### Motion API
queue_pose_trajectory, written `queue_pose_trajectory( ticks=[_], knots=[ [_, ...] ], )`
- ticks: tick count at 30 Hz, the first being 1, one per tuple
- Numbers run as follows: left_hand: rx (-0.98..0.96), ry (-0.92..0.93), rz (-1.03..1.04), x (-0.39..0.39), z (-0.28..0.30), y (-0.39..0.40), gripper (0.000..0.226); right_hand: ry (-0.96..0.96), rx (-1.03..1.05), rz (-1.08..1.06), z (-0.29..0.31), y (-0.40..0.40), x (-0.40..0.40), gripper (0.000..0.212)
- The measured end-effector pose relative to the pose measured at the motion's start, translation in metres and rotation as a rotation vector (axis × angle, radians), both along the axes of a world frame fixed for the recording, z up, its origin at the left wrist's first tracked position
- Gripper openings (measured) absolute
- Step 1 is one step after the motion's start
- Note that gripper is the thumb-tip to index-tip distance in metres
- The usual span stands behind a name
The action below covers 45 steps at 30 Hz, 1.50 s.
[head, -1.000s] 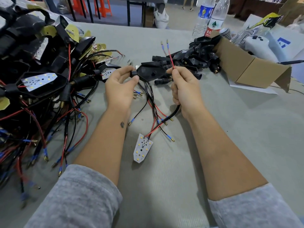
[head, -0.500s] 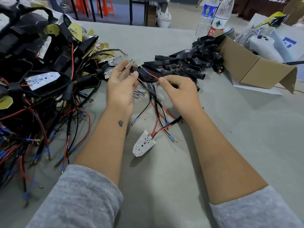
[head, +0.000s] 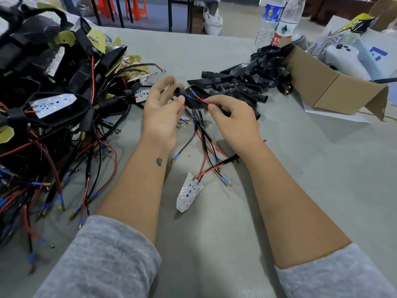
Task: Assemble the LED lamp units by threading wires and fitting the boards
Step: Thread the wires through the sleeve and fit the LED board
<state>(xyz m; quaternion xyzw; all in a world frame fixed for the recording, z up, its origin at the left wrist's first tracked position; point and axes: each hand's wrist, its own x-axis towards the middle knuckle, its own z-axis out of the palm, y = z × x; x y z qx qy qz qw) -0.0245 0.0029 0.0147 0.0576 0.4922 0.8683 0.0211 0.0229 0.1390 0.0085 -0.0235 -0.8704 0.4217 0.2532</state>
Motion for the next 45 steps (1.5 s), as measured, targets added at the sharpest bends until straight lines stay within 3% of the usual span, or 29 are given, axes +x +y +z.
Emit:
queue_pose_trajectory(
  ticks=[11,24,35,45],
  knots=[
    [-0.087,-0.004,0.002,-0.0004,-0.0051,0.0035,0.034,-0.004,-0.173,0.094,0.0035,0.0020,-0.0008,0.017],
    [-0.023,0.020,-0.064,-0.0008,-0.0032,0.0049,0.038,-0.115,-0.138,0.063,0.0031,0.0002,0.0003,0.021],
    [-0.048,0.002,-0.141,0.0014,-0.0021,0.0044,0.033,-0.019,-0.244,0.117,0.0046,0.0029,0.0014,0.024],
    [-0.015,-0.070,-0.253,0.0023,-0.0014,0.0026,0.013,-0.026,-0.225,-0.041,0.0036,-0.0013,-0.0007,0.018]
  ],
)
